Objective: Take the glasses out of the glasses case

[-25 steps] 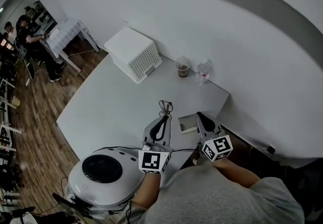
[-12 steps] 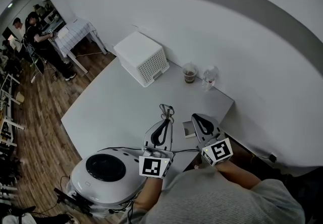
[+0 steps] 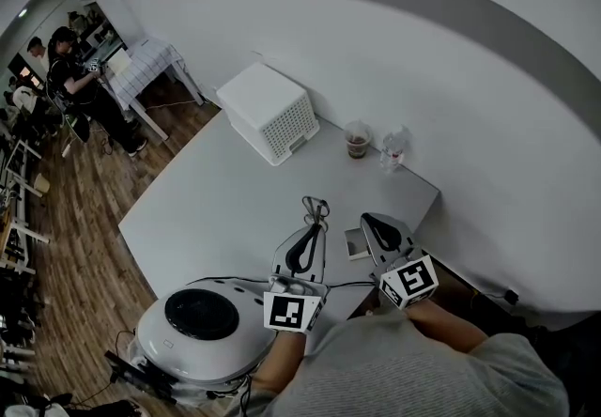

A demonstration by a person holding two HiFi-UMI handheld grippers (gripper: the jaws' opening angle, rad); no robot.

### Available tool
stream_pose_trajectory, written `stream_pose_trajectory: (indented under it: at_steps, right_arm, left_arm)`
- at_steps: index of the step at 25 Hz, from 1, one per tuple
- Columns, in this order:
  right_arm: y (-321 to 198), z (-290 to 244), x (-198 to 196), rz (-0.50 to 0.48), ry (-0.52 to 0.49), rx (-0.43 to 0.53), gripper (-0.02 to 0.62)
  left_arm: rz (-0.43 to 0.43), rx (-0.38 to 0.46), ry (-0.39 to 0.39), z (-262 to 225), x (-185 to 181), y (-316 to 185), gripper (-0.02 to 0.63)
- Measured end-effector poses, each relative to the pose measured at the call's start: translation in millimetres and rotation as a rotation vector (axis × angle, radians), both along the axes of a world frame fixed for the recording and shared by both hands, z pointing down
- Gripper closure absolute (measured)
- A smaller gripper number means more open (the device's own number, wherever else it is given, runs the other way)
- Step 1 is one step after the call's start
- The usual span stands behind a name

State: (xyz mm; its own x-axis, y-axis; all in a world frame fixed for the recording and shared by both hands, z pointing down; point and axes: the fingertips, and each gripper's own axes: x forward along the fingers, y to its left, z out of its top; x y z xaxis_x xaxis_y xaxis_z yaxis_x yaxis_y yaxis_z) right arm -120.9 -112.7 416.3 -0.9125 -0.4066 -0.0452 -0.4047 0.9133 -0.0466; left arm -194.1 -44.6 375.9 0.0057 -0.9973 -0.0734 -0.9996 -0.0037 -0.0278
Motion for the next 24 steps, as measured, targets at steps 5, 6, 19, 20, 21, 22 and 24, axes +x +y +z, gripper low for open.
stream_pose_trajectory:
  at_steps: [5,6,19,20,21,22,24]
  right_arm:
    - [3.4,-3.2,-2.2,-0.017,-0.011,0.009,0.583]
    - [3.4,-2.8,-2.1,-0.019,-0.015,0.007,0.583]
    - [3.6,-5.2,-0.2,-0.01,-0.005,0.009,0.583]
    - [3.3,-5.4,-0.1,-0.009,-0.007,0.008,0.583]
    - [3.0,-5.4,0.1,-0.008,-0.008,0.006,0.583]
    - [2.7,-5.0,0.4,-0.007,-0.009,0.005,0.583]
    - [2.2,-2.7,1.1,-0.007,-0.012,-0.001,0.583]
  left_arm:
    - [0.012,0.009,-0.004,0.1,4.0,-2.1,0.581]
    - [0.013,0.008,-0.004,0.4,4.3,-2.6,0.581]
    - [0.018,0.0,-0.002,2.7,5.8,-4.2,0.581]
    - [0.019,0.001,-0.002,2.5,5.9,-4.4,0.581]
    - [0.02,0.001,-0.002,2.1,6.2,-4.6,0.581]
    - [0.021,0.002,-0.003,1.8,6.7,-4.7,0.581]
    - [0.023,0.001,-0.005,1.2,7.7,-4.9,0.581]
